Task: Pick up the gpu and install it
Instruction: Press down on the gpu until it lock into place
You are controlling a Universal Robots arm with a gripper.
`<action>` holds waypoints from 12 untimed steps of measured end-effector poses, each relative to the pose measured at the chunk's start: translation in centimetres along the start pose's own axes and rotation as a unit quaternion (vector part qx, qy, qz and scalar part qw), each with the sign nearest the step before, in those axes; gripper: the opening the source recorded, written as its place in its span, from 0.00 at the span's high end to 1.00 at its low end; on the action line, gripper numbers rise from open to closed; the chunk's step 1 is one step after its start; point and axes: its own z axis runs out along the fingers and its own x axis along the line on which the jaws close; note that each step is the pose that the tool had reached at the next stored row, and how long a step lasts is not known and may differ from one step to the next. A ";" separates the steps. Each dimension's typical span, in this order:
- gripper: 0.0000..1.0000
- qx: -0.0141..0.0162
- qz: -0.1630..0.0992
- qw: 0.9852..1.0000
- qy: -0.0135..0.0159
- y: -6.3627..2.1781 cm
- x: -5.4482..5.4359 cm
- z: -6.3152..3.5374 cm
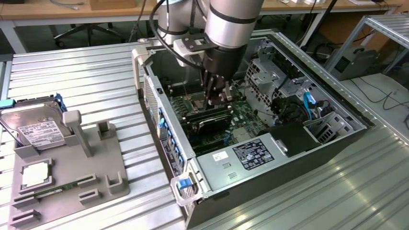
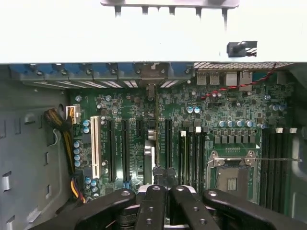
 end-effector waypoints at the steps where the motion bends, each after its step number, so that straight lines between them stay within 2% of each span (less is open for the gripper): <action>1: 0.89 0.000 0.000 1.000 0.000 0.00 0.0 -0.34; 4: 0.89 0.001 0.001 1.000 0.000 -0.01 -0.1 -1.60; 8: 0.89 0.002 0.001 1.000 0.001 -0.02 -0.1 -2.78; 12: 0.89 0.002 0.001 1.000 0.001 -0.01 -0.1 -2.89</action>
